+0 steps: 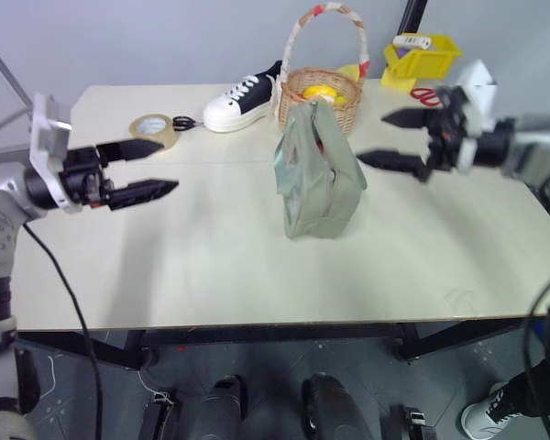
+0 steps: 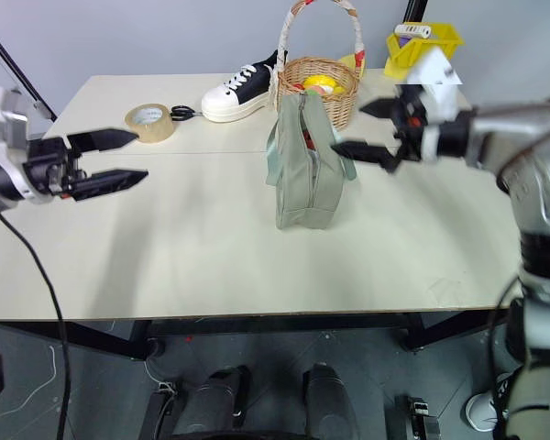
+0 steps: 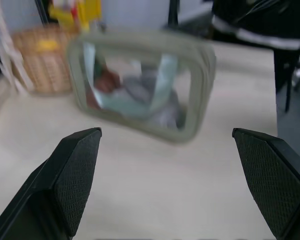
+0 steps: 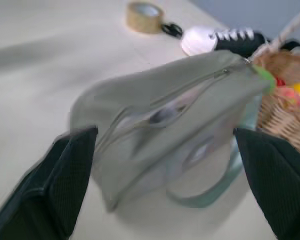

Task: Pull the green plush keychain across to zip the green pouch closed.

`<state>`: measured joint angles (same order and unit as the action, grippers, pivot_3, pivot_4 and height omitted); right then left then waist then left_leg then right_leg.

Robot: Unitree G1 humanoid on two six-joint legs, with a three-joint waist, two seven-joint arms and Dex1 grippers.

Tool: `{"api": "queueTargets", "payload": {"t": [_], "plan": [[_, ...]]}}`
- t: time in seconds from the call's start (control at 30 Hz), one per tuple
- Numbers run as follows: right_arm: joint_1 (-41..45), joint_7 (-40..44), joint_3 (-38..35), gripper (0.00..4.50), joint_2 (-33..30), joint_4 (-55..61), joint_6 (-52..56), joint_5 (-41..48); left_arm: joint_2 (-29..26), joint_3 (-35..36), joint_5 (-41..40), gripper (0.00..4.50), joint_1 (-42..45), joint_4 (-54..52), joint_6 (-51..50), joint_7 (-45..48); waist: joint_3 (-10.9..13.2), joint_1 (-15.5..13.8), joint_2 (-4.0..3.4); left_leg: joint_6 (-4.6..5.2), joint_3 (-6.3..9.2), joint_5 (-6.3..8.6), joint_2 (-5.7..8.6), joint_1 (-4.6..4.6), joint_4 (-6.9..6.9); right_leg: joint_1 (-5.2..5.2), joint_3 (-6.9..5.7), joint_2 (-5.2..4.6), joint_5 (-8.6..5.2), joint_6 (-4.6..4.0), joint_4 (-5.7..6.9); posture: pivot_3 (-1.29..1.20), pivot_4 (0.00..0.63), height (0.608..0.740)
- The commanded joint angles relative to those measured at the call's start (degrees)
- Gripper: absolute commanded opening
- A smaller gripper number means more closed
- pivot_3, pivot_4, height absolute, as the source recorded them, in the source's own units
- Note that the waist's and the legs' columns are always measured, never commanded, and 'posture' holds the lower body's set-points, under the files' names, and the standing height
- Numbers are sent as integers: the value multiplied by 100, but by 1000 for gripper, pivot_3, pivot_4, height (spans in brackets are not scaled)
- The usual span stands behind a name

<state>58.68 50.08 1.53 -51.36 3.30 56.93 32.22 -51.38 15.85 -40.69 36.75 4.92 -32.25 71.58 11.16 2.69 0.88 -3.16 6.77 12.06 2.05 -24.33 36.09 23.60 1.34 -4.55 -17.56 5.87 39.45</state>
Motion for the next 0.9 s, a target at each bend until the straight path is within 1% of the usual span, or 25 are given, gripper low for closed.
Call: {"api": "queueTargets", "payload": {"t": [0.03,0.13,0.23,0.37,0.53,0.63,0.7,0.73,0.83,0.9], "plan": [[1010,-146,457,4500,413,-598,1210,-15,41,359,-242,4484,144,22,-56,-169,0,-8,1,0,0,0,0,-1,-5,1,-1,0,0,0,0,0,150,695],[1920,-379,749,4500,1056,-1507,1991,-164,113,406,-318,4484,265,75,-70,-260,0,-11,1,0,-2,0,6,-17,-9,18,0,1,0,1,1,0,150,695],[2589,-539,1136,4500,1627,-2514,2239,-497,145,392,-330,4484,356,122,-81,-273,0,-11,1,0,-3,0,10,-24,-7,27,0,0,0,2,2,0,150,695],[3189,-1007,1370,4500,2327,-3995,1879,-1161,160,365,-323,4484,316,84,-56,-275,-1,-11,2,0,-5,0,17,-24,-6,29,1,2,1,3,9,0,150,695],[3599,-1549,1268,4500,2846,-5377,1045,-1830,189,427,-367,4484,136,-70,-56,-311,-1,-2,2,-2,-7,-1,23,-26,-4,40,3,4,1,4,20,0,150,695],[3732,-1766,1181,4500,3053,-5940,515,-2126,204,489,-395,4484,-16,-205,-64,-357,-1,8,2,-3,-14,-1,23,-29,-5,58,9,5,1,4,40,0,150,695],[3782,-1669,1184,3989,3159,-6103,275,-2250,206,513,-401,4500,-88,-267,-61,-390,-1,12,2,-5,-14,-3,22,-31,-6,70,10,8,1,4,54,0,150,695],[3803,-1618,1176,3653,3207,-6153,207,-2294,204,519,-404,4500,-113,-288,-60,-402,-1,15,2,-7,-13,-4,20,-31,-5,71,10,11,1,4,58,0,150,695],[3854,-1379,1180,2229,3342,-6179,93,-2411,190,525,-415,4500,-161,-323,-57,-421,-1,58,2,-9,-12,-5,20,-30,-3,74,10,15,1,3,68,0,150,695],[3885,-1265,1167,1131,3398,-6176,52,-2486,179,517,-414,4500,-173,-327,-48,-429,-1,102,2,-9,-11,-5,20,-31,-3,75,10,15,1,3,72,0,150,695]]}}
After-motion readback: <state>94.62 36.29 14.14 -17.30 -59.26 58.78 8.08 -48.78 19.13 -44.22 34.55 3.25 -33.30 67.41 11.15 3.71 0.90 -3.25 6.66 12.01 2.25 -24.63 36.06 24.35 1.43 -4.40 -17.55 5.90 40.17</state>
